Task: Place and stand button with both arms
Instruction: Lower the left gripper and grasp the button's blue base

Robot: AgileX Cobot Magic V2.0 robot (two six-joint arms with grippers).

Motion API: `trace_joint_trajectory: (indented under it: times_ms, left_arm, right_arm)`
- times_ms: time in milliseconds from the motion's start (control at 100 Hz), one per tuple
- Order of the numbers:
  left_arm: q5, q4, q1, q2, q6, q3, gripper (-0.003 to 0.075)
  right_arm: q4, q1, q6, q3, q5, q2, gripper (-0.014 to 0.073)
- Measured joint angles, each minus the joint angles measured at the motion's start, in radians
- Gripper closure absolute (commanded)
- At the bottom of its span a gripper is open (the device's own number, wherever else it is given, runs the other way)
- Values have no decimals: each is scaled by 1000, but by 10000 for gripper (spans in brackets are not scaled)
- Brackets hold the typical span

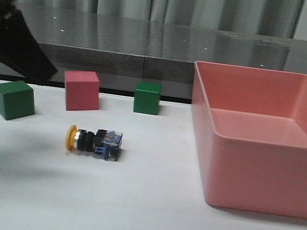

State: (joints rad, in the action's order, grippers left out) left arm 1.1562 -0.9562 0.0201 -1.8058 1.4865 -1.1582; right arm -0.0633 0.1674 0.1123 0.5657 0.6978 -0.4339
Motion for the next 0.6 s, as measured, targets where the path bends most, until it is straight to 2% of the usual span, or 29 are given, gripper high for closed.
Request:
trace_joint_trajectory:
  times_ms: [140, 270, 420, 600]
  left_arm:
    - [9, -85, 21, -128, 126, -38, 224]
    - [-1, -107, 48, -145, 258, -56, 225]
    - [-89, -122, 89, -145, 428, -59, 225]
    - [-168, -128, 107, -145, 512, -59, 225]
  right_arm:
    - [-15, 0, 0, 0, 2, 0, 654]
    - [-25, 0, 0, 0, 5, 0, 654]
    - [-35, 0, 0, 0, 6, 0, 654]
    - [-48, 0, 0, 0, 6, 0, 654]
